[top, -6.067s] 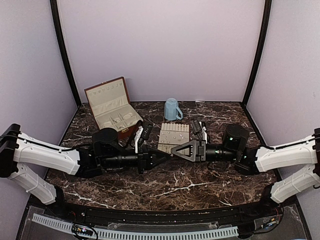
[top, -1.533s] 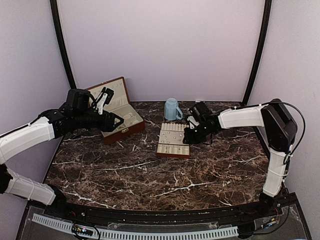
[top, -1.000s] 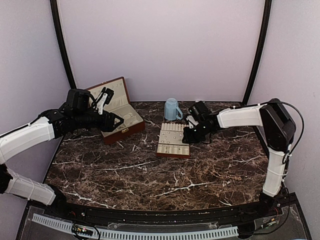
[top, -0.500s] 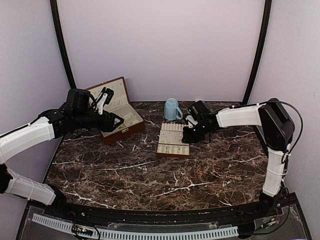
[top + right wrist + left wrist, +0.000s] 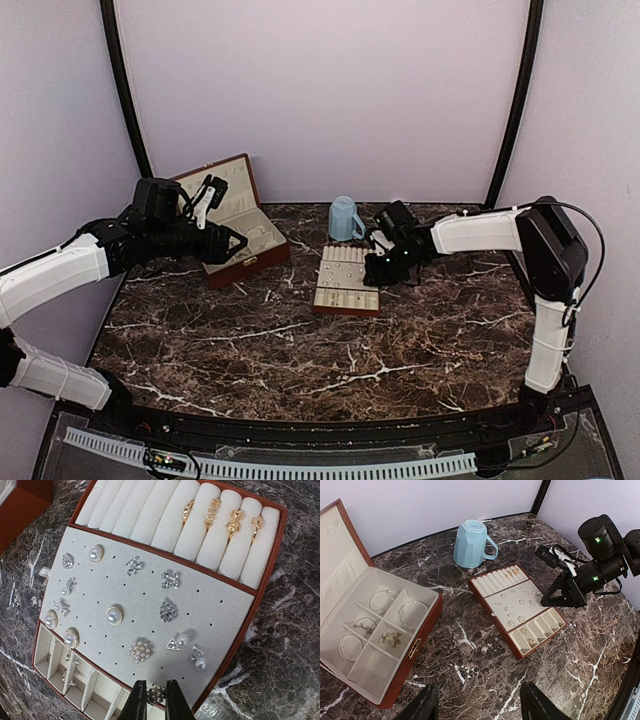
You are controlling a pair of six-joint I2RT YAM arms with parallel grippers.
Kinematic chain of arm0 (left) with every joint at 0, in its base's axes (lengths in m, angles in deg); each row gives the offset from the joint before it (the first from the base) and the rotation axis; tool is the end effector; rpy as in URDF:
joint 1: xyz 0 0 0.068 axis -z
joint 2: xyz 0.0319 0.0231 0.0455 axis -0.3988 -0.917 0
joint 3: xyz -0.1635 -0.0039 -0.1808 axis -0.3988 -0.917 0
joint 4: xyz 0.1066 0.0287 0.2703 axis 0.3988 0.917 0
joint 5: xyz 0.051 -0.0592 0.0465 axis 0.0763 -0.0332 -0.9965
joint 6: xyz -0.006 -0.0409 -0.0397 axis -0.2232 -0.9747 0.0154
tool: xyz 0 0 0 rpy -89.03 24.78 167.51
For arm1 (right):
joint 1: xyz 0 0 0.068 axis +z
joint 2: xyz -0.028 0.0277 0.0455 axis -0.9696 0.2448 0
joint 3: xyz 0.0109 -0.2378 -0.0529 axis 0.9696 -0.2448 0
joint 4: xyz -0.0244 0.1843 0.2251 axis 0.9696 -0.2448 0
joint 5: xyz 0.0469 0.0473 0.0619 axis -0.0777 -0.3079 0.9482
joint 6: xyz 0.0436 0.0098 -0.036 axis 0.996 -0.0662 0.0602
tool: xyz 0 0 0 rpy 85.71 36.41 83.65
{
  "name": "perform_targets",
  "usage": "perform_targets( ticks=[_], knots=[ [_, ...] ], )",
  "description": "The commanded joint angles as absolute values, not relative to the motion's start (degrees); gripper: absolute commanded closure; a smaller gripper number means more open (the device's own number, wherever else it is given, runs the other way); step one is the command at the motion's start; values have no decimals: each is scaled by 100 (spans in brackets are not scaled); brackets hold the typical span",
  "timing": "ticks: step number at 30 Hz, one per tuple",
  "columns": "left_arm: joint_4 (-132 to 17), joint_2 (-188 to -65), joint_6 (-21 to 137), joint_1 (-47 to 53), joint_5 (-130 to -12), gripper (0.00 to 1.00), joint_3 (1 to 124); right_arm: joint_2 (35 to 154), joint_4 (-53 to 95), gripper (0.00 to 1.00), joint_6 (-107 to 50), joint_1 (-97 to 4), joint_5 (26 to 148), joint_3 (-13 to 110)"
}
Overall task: Organize the mixed jewelry
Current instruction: Insert the earring into the earring holder.
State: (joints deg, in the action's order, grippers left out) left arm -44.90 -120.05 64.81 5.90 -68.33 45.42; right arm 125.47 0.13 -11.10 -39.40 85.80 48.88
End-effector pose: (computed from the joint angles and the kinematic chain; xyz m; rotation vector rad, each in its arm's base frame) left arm 0.2789 -0.1661 0.2729 0.5525 1.9691 -0.5741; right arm 0.3422 0.2585 0.1170 -0.3287 2.6485 0.5223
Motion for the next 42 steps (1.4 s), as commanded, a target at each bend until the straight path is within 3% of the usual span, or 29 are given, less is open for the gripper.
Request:
perform_targets(
  ticks=[1,42],
  knots=[
    [-4398,-11926,6567,582,-6875,42,4581,12543,-239,90,-1193,-3874,8500,4960],
    [-4385,-11937,6552,584,-6820,41,4581,13189,-887,90,-1561,-3599,7928,5778]
  ],
)
